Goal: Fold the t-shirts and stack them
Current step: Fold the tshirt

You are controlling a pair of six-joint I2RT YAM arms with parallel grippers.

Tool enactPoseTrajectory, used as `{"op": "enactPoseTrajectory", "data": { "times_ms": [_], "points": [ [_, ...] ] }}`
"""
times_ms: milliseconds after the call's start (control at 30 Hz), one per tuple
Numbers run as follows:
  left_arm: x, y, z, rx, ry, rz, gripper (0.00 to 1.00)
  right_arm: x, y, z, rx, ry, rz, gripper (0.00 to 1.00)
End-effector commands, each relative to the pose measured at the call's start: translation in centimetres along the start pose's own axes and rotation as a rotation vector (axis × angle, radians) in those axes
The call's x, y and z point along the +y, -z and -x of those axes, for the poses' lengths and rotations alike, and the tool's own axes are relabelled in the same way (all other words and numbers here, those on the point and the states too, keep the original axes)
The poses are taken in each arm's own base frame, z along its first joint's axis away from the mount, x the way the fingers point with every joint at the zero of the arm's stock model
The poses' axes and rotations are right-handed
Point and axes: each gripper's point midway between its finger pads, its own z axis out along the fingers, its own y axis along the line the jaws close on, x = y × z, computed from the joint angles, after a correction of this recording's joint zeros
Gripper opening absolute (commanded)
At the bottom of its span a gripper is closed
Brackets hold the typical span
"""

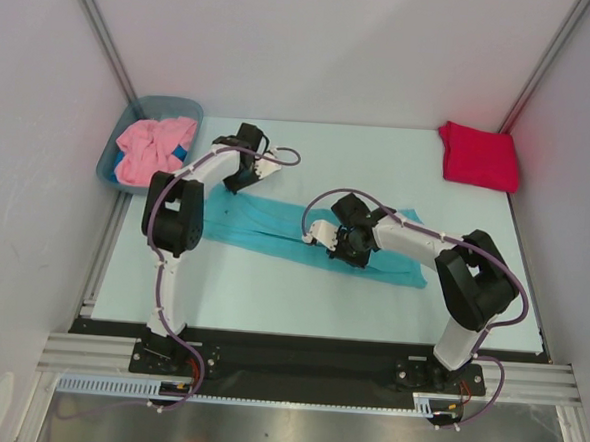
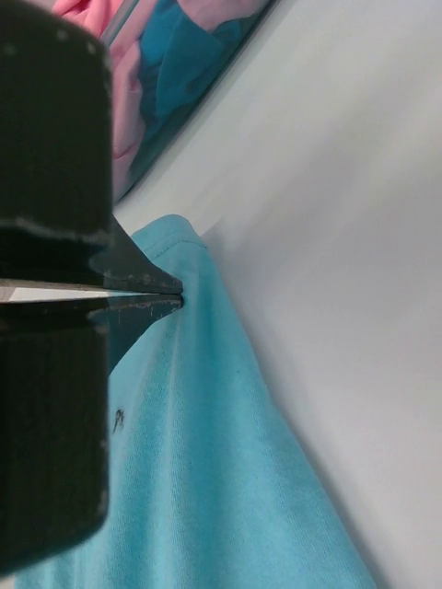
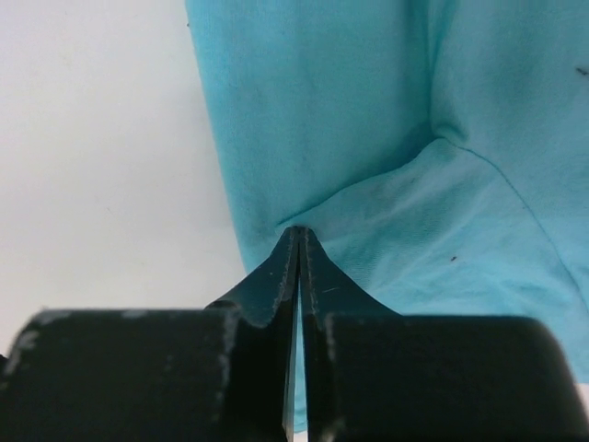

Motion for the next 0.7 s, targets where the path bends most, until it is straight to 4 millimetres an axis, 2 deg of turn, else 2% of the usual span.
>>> {"op": "enactPoseTrajectory", "data": {
  "times_ms": [0,33,67,167,200,233,267,333,433,667],
  "points": [
    [0.8,0.7,1.2,-0.023,-0.012,0.023,0.08,-1.0,0.9,1.4,-0.031,0.026,-0.025,0.06],
    [0.7,0.5,1.0,-0.016,-0.015,0.022,0.14,-1.1,0.9,1.3,-0.030,0.024,-0.026,0.10],
    [0.7,0.4,0.7,-0.003,-0.024,0.027,0.25,-1.1,0.9,1.3,-0.032,0.029,-0.026,0.14],
    [0.6,0.0,-0.3,0.043,-0.052,0.037,0.41,-1.2,1.0,1.2,-0.032,0.025,-0.029,0.22],
    [0.5,-0.1,-0.8,0.062,-0.058,0.040,0.56,-1.1,0.9,1.1,-0.028,0.026,-0.026,0.23],
    [0.8,0.0,-1.0,0.074,-0.059,0.054,0.62,-1.2,0.9,1.1,-0.030,0.025,-0.030,0.23],
    [0.9,-0.2,-1.5,0.097,-0.063,0.065,0.65,-1.2,0.9,1.1,-0.030,0.022,-0.029,0.24],
    [1.2,-0.2,-2.3,0.133,-0.073,0.086,0.92,-1.3,0.8,0.9,-0.025,0.020,-0.028,0.25],
    [1.7,-0.2,-3.0,0.173,-0.083,0.110,0.97,-1.5,0.8,0.9,-0.028,0.014,-0.033,0.25],
    [2.2,0.3,-3.6,0.190,-0.077,0.125,0.98,-2.1,1.0,1.0,-0.036,0.000,-0.053,0.26]
  ]
}}
